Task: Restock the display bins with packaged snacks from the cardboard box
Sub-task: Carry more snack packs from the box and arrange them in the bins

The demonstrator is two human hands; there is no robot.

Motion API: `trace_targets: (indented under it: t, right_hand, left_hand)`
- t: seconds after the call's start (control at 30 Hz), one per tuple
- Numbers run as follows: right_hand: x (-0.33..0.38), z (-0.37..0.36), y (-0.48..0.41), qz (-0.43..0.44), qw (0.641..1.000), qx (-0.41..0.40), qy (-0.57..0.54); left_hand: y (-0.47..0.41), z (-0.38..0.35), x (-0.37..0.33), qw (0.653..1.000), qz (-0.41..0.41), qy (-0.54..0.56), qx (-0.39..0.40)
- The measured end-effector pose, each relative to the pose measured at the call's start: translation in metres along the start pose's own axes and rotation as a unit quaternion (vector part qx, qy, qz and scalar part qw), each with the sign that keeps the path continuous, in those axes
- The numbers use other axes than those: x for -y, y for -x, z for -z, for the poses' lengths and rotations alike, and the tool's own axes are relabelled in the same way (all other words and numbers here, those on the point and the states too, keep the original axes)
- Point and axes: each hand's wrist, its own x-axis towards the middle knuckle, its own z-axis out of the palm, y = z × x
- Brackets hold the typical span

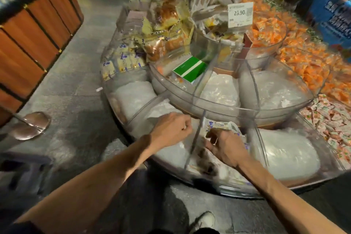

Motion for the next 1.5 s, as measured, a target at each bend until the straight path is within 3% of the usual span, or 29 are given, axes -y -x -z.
trace_targets:
  t: [0.2,0.37,0.5,0.73,0.9,1.07,1.3,1.5]
  right_hand:
    - [0.227,-0.015,-0.010,0.199,0.973,-0.011,-0.114]
    - [0.413,-0.085,-0.011,0.341,0.927,0.079,-0.135]
    - [0.535,-0.136,-0.010,0.416,0.894,0.139,-0.095]
    - [0.715,-0.233,-0.040,0.503,0.818,0.270,-0.066]
    - [0.841,-0.295,-0.088,0.527,0.783,0.330,-0.020]
    - [0.945,-0.340,-0.122,0.545,0.766,0.338,0.052]
    - [1.031,-0.410,-0.172,0.493,0.763,0.389,0.150]
    - [1.073,-0.478,-0.216,0.389,0.812,0.382,0.210]
  left_hand:
    - [0.165,0.128,0.156,0.970,0.135,0.030,-0.198]
    - [0.337,0.164,0.274,0.929,0.283,0.018,-0.236]
    - [0.437,0.161,0.354,0.873,0.401,0.059,-0.271]
    - [0.541,0.143,0.501,0.734,0.574,0.146,-0.333]
    - [0.575,0.138,0.610,0.646,0.667,0.168,-0.330]
    - [0.599,0.130,0.693,0.590,0.718,0.226,-0.291]
    - [0.627,0.112,0.800,0.544,0.742,0.298,-0.256]
    - [0.632,0.103,0.902,0.558,0.728,0.327,-0.228]
